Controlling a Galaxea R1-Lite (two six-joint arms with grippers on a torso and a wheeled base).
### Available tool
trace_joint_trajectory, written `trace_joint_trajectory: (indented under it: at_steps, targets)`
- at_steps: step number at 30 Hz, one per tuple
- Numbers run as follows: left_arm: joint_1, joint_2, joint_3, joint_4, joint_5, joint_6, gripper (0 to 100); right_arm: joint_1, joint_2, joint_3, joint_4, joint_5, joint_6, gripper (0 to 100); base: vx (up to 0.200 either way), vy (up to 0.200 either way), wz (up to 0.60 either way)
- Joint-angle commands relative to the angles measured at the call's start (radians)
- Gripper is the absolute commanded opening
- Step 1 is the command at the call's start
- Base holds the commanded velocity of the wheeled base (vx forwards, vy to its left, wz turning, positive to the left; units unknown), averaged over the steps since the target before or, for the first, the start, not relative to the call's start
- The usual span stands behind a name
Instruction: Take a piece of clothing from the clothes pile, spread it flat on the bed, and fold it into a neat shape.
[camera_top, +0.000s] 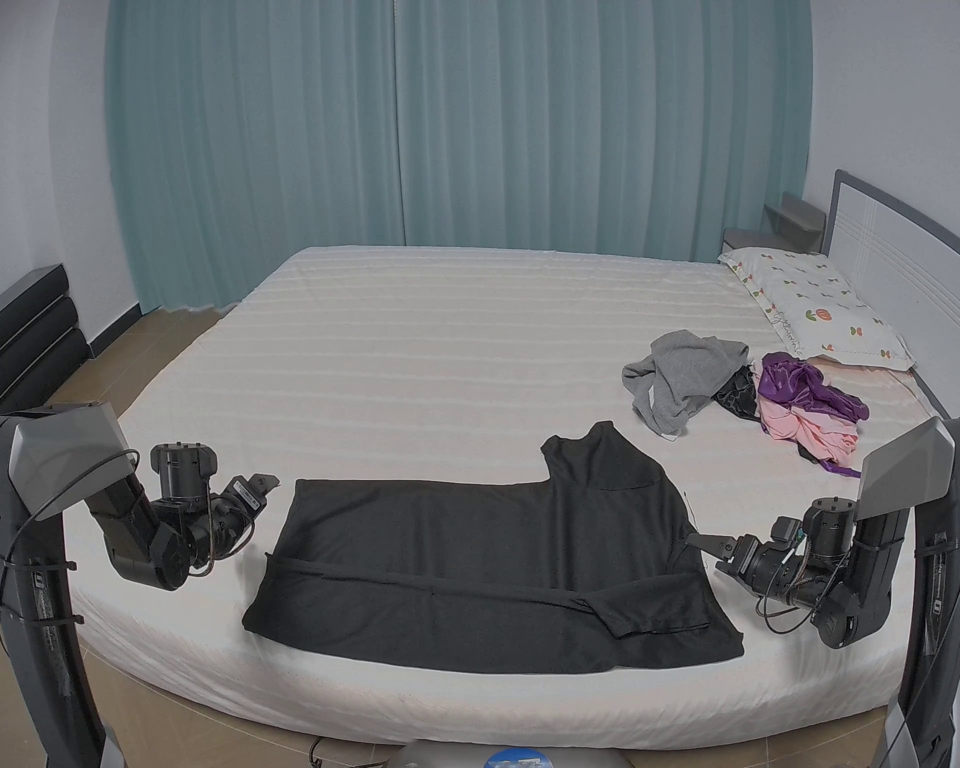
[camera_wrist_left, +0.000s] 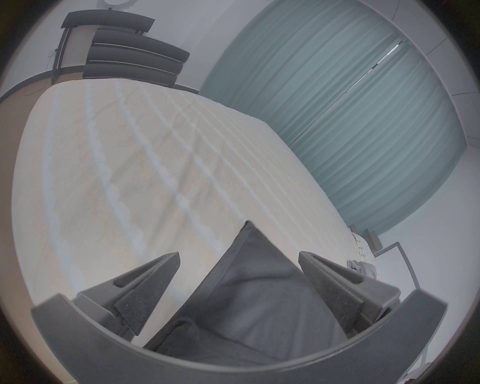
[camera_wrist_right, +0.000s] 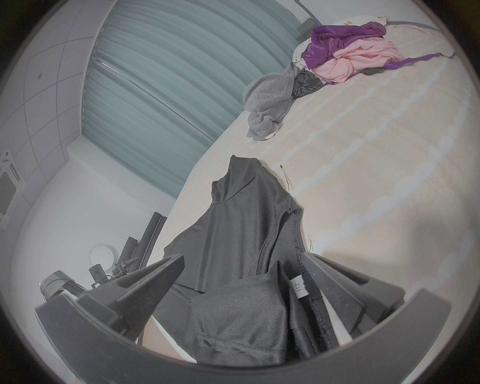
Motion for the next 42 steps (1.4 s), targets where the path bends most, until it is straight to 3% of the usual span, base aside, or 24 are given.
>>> trace_joint_trajectory:
  at_steps: [1,9,14,18,33,34,42]
  targets:
    - [0.000,0.045,-0.147,0.057,0.000,0.008,100,0.001,0.004,0.000,-0.013,-0.001,0.030,100,0.000,0.000,0.00]
    - [-0.014,0.169,-0.432,0.262,-0.048,0.059,100,0.004,0.025,-0.005,-0.013,0.009,0.046,100,0.000,0.000,0.00]
    - [-0.018,0.262,-0.520,0.288,-0.117,0.162,100,0.008,0.033,-0.002,-0.013,0.010,0.058,100,0.000,0.000,0.00]
    - [-0.020,0.333,-0.635,0.299,-0.120,0.165,100,0.010,0.038,-0.005,-0.013,0.010,0.058,100,0.000,0.000,0.00]
    - [-0.026,0.399,-0.751,0.337,-0.123,0.153,100,0.013,0.039,-0.002,-0.013,0.010,0.058,100,0.000,0.000,0.00]
    - [-0.027,0.399,-0.751,0.337,-0.123,0.153,0,0.013,0.039,-0.002,-0.013,0.010,0.058,100,0.000,0.000,0.00]
    - [-0.031,0.399,-0.750,0.324,-0.105,0.159,0,0.013,0.041,-0.019,-0.010,0.010,0.058,100,0.000,0.000,0.00]
